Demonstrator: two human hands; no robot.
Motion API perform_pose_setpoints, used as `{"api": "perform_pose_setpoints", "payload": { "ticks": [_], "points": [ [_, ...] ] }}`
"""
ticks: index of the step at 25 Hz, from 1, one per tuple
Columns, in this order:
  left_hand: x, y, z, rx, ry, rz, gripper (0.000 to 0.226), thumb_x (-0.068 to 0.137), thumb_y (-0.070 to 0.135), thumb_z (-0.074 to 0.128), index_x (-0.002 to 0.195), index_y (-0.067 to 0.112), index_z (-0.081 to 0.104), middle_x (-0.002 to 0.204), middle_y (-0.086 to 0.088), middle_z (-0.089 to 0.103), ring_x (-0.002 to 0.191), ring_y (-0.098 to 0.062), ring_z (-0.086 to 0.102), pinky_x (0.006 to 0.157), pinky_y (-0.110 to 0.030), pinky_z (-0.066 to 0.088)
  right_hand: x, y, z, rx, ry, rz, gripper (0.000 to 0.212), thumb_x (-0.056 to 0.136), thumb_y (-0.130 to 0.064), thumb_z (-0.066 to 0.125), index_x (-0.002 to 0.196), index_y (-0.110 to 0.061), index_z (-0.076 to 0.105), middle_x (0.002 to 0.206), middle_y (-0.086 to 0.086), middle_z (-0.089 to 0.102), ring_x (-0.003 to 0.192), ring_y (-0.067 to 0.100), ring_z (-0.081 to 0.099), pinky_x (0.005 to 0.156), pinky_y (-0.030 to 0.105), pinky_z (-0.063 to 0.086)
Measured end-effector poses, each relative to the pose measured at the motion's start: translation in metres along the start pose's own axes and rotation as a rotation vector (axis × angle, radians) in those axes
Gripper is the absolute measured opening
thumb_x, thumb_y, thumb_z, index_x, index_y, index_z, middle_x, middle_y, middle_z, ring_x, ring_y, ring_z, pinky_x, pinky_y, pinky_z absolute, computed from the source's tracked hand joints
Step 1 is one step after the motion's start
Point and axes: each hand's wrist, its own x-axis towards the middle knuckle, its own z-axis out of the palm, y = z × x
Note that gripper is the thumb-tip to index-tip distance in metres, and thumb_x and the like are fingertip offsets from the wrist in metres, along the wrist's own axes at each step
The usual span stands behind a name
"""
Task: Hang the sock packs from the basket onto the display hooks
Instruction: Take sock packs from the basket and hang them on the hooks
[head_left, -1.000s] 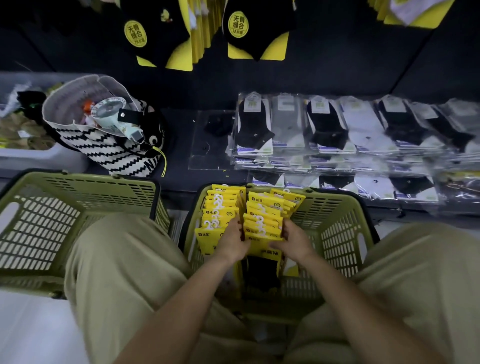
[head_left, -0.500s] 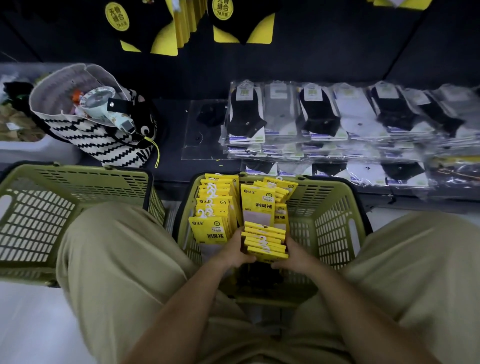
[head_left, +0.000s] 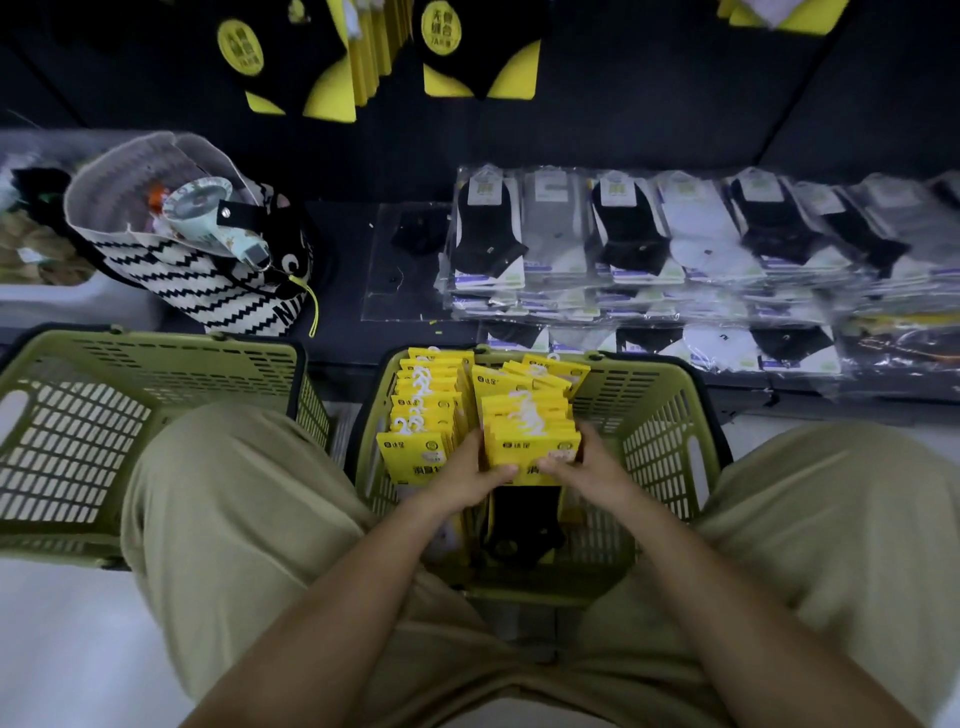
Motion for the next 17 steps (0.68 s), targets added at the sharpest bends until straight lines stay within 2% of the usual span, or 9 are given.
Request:
{"api": "perform_pose_setpoints", "payload": {
  "ticks": [3,6,9,11,14,16,17],
  "points": [
    [0.002,0.036,-0.02,-0.195,0.1,0.072,0.055,0.083,0.026,0.068,0.13,0.016,0.042,0.129,-0.005,0.055,0.11,-0.013,0.052,0.09,-0.024,0.042,0.005,-0.045,-0.017,0.097,0.196,-0.105,0.055,0.07,-0.022,0.081,0.112,-0.011,0.047,0.097,-0.006,0.06,0.091,0.011,0.059,0.076,0.024,0.047],
    [0.001,0.075,-0.033,-0.387,0.17,0.211,0.031,0.084,0.023,0.067,0.11,0.026,0.052,0.111,0.004,0.066,0.095,-0.006,0.065,0.077,-0.019,0.052,0.005,-0.091,-0.028,0.145,0.269,-0.214,0.032,0.071,-0.023,0.08,0.095,-0.015,0.06,0.09,-0.003,0.068,0.083,0.01,0.063,0.074,0.025,0.051],
    [-0.002,0.119,-0.054,-0.484,0.245,0.309,0.027,0.081,0.022,0.07,0.101,0.031,0.054,0.092,0.015,0.071,0.084,0.0,0.068,0.065,-0.013,0.052,0.003,-0.139,-0.04,0.246,0.298,-0.323,0.016,0.075,-0.018,0.076,0.085,-0.023,0.064,0.08,-0.013,0.069,0.071,-0.002,0.065,0.061,0.012,0.05],
    [-0.007,0.149,-0.074,-0.487,0.276,0.369,0.032,0.078,0.024,0.073,0.102,0.032,0.053,0.091,0.016,0.071,0.086,-0.002,0.068,0.065,-0.014,0.052,0.0,-0.172,-0.049,0.305,0.285,-0.394,0.012,0.077,-0.015,0.074,0.08,-0.024,0.067,0.07,-0.016,0.07,0.064,-0.006,0.065,0.053,0.008,0.047],
    [-0.013,0.189,-0.102,-0.461,0.359,0.459,0.031,0.078,0.022,0.072,0.101,0.031,0.053,0.096,0.011,0.069,0.087,-0.004,0.068,0.067,-0.017,0.053,0.0,-0.22,-0.064,0.332,0.255,-0.471,0.009,0.077,-0.015,0.074,0.08,-0.023,0.07,0.071,-0.014,0.072,0.069,0.0,0.068,0.057,0.012,0.051],
    [-0.017,0.212,-0.121,-0.449,0.402,0.507,0.03,0.083,0.029,0.066,0.111,0.025,0.053,0.108,0.005,0.066,0.097,-0.01,0.065,0.078,-0.024,0.054,0.0,-0.251,-0.072,0.323,0.24,-0.538,0.008,0.078,-0.016,0.072,0.078,-0.024,0.07,0.074,-0.014,0.073,0.071,0.001,0.069,0.06,0.013,0.052],
    [-0.021,0.223,-0.129,-0.443,0.401,0.538,0.038,0.082,0.038,0.063,0.116,0.022,0.053,0.113,0.003,0.065,0.102,-0.013,0.064,0.083,-0.028,0.053,0.001,-0.265,-0.075,0.312,0.244,-0.572,0.008,0.079,-0.017,0.071,0.078,-0.024,0.07,0.074,-0.015,0.073,0.072,0.001,0.069,0.061,0.014,0.052]
  ]
}}
